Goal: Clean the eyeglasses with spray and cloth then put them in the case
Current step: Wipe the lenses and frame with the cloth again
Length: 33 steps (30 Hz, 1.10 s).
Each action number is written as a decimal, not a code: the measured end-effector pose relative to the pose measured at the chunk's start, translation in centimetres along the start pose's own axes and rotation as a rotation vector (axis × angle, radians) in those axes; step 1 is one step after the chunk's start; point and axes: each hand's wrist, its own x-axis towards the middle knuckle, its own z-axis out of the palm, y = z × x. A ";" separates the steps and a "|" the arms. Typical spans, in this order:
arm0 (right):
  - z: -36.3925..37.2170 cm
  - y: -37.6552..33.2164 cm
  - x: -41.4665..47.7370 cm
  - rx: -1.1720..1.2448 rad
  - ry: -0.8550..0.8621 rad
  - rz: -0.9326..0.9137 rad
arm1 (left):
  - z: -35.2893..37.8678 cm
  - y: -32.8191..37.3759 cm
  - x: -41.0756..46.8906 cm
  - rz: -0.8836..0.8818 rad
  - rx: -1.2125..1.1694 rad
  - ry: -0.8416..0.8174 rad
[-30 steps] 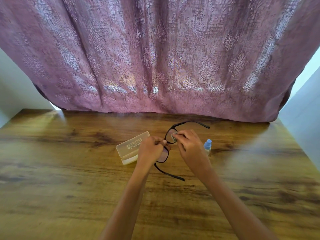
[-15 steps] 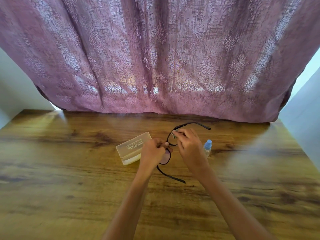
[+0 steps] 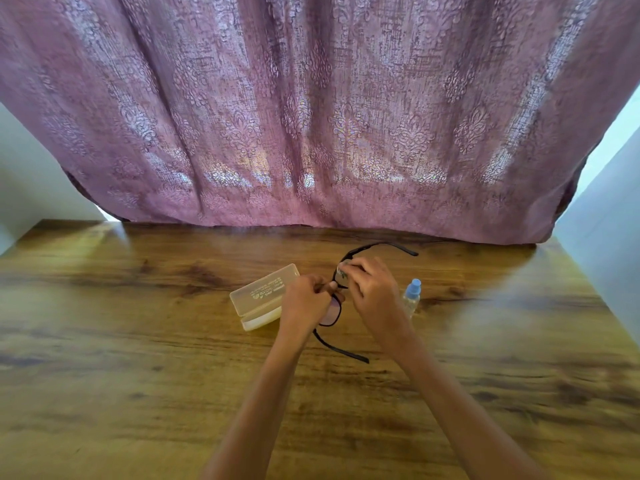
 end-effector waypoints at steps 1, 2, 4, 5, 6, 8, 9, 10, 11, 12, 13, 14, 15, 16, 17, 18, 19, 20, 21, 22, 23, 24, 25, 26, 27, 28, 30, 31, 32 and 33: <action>-0.1 0.2 0.2 -0.022 0.010 0.010 | 0.1 -0.1 0.0 -0.004 -0.011 -0.009; -0.2 0.4 0.4 -0.034 0.022 0.019 | 0.2 -0.1 0.1 -0.006 -0.017 -0.016; -0.2 0.4 0.6 -0.031 0.030 0.027 | 0.3 -0.2 0.1 -0.004 -0.014 -0.015; -0.2 0.4 0.5 -0.016 0.024 0.019 | 0.3 -0.2 0.1 -0.002 -0.007 -0.008; -0.2 0.3 0.5 0.007 0.011 0.002 | 0.2 -0.1 0.1 -0.002 -0.003 0.000; 0.1 0.2 0.1 0.060 -0.031 -0.046 | 0.0 0.0 0.0 -0.008 -0.012 0.010; 0.2 0.1 -0.3 0.079 -0.056 -0.067 | -0.2 0.0 0.0 -0.006 -0.022 0.011; 0.2 0.1 -0.5 0.093 -0.076 -0.081 | -0.4 0.1 0.0 -0.001 -0.030 0.007; 0.2 0.3 -0.7 0.100 -0.091 -0.092 | -0.5 0.1 -0.1 0.003 -0.034 0.002; 0.1 0.4 -0.8 0.100 -0.100 -0.100 | -0.6 0.1 -0.1 0.004 -0.039 -0.005; 0.1 0.7 -0.8 0.093 -0.105 -0.105 | -0.7 0.1 -0.1 0.002 -0.045 -0.009; -0.1 0.9 -0.8 0.081 -0.104 -0.103 | -0.7 0.0 -0.1 -0.004 -0.052 -0.013; -0.2 1.1 -0.8 0.065 -0.097 -0.096 | -0.8 0.0 -0.2 -0.009 -0.057 -0.016; -0.2 1.4 -0.7 0.047 -0.088 -0.083 | -0.8 0.0 -0.2 -0.013 -0.064 -0.018; -0.2 1.5 -0.6 0.028 -0.080 -0.071 | -0.8 0.0 -0.2 -0.014 -0.070 -0.019; -0.2 1.6 -0.5 0.013 -0.075 -0.061 | -0.8 0.0 -0.2 -0.017 -0.073 -0.018; -0.1 1.5 -0.6 0.006 -0.069 -0.055 | -0.8 0.0 -0.2 -0.019 -0.070 -0.014; -0.1 1.4 -0.7 0.010 -0.066 -0.050 | -0.8 0.0 -0.2 -0.020 -0.068 -0.008; 0.0 1.2 -0.8 0.023 -0.066 -0.049 | -0.8 0.1 -0.2 -0.016 -0.068 -0.002; 0.0 1.0 -0.9 0.039 -0.068 -0.052 | -0.8 0.1 -0.2 -0.009 -0.067 0.004; 0.2 0.7 -1.1 0.054 -0.071 -0.057 | -0.7 0.1 -0.3 0.001 -0.064 0.007; 0.3 0.5 -1.2 0.064 -0.074 -0.062 | -0.6 0.1 -0.3 0.007 -0.055 0.007; 0.3 0.3 -1.2 0.069 -0.073 -0.067 | -0.5 0.0 -0.3 0.012 -0.045 0.006; 0.4 0.2 -1.2 0.069 -0.069 -0.075 | -0.3 -0.1 -0.3 0.015 -0.040 0.005; 0.4 0.1 -1.0 0.065 -0.063 -0.081 | -0.2 -0.1 -0.3 0.016 -0.036 0.001; 0.4 0.2 -0.8 0.055 -0.054 -0.083 | 0.0 -0.3 -0.3 0.016 -0.028 -0.002; 0.2 0.5 -0.4 0.021 -0.037 -0.065 | 0.2 -0.5 -0.3 0.009 -0.020 -0.004; 0.1 0.6 -0.2 0.007 -0.031 -0.046 | 0.3 -0.6 -0.4 0.000 -0.027 -0.007; 0.0 0.7 0.0 0.003 -0.024 -0.031 | 0.3 -0.6 -0.4 -0.008 -0.039 -0.012; -0.1 0.7 0.1 0.002 -0.017 -0.023 | 0.2 -0.6 -0.5 -0.017 -0.053 -0.018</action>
